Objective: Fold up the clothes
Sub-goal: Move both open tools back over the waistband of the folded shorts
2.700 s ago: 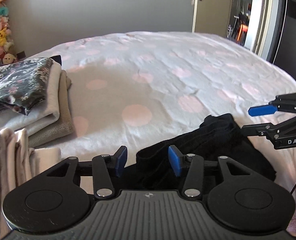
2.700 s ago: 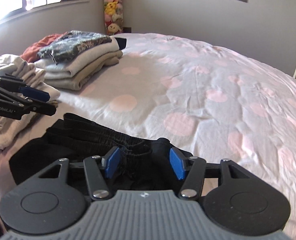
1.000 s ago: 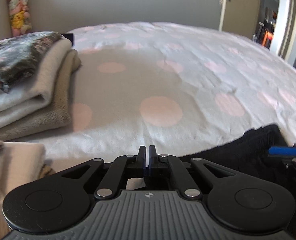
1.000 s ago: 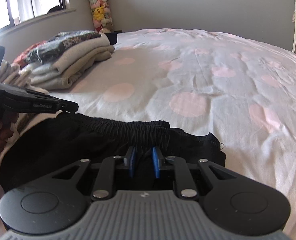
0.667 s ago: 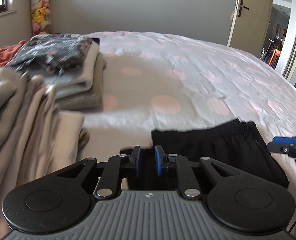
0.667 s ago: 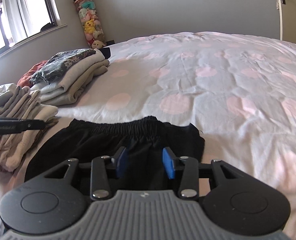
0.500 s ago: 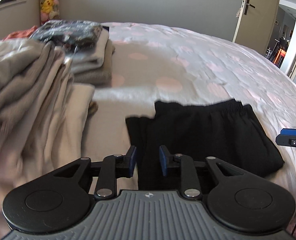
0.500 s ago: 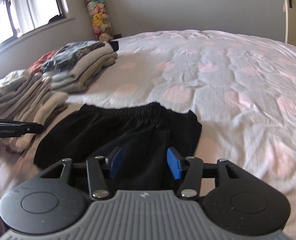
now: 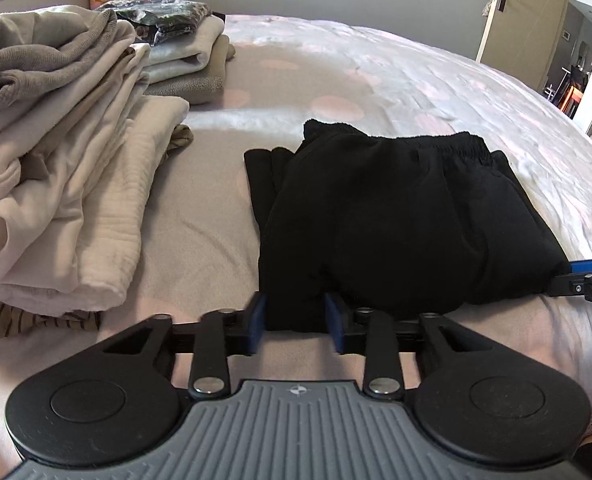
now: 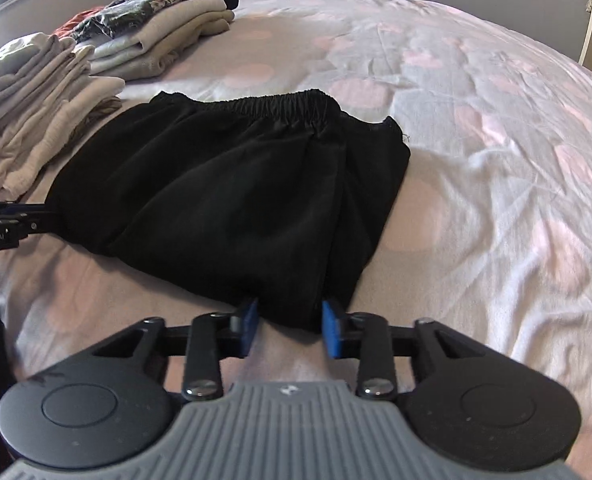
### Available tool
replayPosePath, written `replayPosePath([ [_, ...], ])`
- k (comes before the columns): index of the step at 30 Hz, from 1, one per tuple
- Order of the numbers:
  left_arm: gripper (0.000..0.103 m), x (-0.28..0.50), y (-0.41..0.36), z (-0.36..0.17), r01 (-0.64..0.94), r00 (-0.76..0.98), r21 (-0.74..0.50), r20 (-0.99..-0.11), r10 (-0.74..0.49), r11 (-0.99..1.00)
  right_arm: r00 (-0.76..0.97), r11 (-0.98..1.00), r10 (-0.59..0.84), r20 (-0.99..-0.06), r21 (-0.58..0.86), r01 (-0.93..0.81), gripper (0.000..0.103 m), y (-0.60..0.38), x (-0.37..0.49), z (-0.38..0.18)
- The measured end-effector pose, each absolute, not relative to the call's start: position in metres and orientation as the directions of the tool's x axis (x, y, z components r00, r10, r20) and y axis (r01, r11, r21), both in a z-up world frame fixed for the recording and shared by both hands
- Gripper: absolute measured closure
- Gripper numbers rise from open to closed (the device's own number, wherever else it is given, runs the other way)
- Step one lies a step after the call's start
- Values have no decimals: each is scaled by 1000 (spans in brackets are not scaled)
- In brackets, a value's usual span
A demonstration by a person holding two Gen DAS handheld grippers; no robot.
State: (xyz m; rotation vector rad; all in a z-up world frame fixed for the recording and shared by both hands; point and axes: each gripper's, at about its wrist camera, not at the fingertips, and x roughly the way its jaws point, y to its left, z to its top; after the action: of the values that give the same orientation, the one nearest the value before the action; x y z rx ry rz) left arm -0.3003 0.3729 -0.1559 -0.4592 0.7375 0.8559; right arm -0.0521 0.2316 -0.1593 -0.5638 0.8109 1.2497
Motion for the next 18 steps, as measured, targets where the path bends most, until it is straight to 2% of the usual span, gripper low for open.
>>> replayPosePath([
  [3, 102, -303, 373, -154, -814, 434, -71, -734, 523, 576, 142, 270, 596, -790, 31, -962, 92, 228, -52, -158],
  [5, 103, -304, 373, -154, -818, 430, -69, -732, 528, 571, 156, 281, 584, -796, 18, -960, 94, 228, -51, -159],
  [11, 102, -309, 373, -153, -830, 402, -48, -742, 537, 555, 164, 287, 558, -814, 3, -958, 92, 228, -50, -159],
  [13, 98, -314, 373, -150, -833, 412, -65, -736, 538, 549, 149, 300, 548, -823, 27, -953, 81, 226, -47, -158],
  [14, 94, -317, 373, -148, -838, 415, -76, -732, 540, 541, 138, 309, 548, -825, 46, -950, 61, 224, -45, -157],
  [15, 84, -321, 373, -147, -842, 419, -88, -728, 543, 532, 128, 314, 552, -824, 64, -947, 46, 221, -44, -155],
  [16, 77, -324, 373, -146, -847, 422, -100, -724, 545, 523, 118, 318, 558, -821, 79, -945, 41, 218, -42, -153],
  [18, 71, -326, 376, -147, -855, 419, -120, -734, 535, 505, 103, 323, 532, -841, 88, -942, 31, 220, -41, -156],
])
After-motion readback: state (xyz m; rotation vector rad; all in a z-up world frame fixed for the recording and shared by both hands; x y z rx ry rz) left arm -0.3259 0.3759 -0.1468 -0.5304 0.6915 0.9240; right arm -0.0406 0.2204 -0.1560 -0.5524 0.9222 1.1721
